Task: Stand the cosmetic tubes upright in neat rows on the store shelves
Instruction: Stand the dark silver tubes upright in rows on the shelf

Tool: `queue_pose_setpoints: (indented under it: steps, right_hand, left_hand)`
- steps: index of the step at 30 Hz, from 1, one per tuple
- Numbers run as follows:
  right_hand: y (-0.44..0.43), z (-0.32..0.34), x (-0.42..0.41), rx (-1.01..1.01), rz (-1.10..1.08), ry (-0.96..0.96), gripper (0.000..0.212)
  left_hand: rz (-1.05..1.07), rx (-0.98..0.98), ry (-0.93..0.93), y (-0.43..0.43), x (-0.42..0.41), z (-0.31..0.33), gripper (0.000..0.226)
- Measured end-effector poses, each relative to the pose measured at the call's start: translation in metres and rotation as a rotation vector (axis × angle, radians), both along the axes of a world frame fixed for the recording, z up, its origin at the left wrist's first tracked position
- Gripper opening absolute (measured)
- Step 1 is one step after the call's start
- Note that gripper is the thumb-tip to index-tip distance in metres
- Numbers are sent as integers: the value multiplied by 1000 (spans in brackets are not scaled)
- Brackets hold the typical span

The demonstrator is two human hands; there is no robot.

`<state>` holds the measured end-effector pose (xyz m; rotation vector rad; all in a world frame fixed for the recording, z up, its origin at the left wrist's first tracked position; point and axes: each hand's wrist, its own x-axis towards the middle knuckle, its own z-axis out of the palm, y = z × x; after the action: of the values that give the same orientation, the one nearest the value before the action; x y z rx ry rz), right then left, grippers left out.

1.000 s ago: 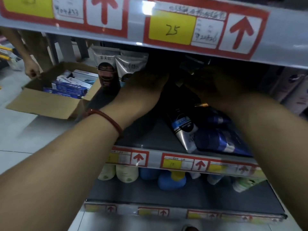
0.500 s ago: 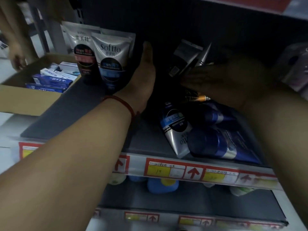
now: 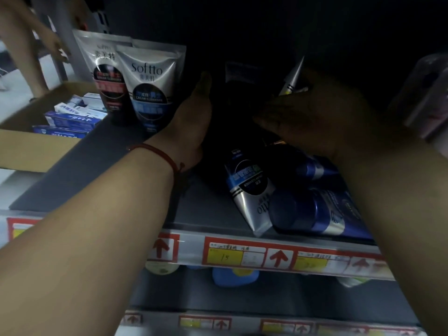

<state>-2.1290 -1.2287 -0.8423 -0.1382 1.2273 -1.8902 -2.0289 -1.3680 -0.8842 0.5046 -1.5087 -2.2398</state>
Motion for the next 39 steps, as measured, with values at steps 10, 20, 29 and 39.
queue_pose_setpoints:
  steps: [10, 20, 29, 39]
  right_hand:
    - [1, 7, 2, 10, -23, 42, 79]
    - [5, 0, 11, 260, 90, 597, 23]
    - [4, 1, 19, 245, 65, 605, 22]
    - [-23, -9, 30, 273, -42, 960, 45]
  left_hand:
    - [27, -330, -195, -2, 8, -6, 25]
    - [123, -641, 10, 10, 9, 8, 35]
    - [116, -730, 40, 14, 32, 25, 42]
    - [230, -779, -221, 5, 54, 6, 16]
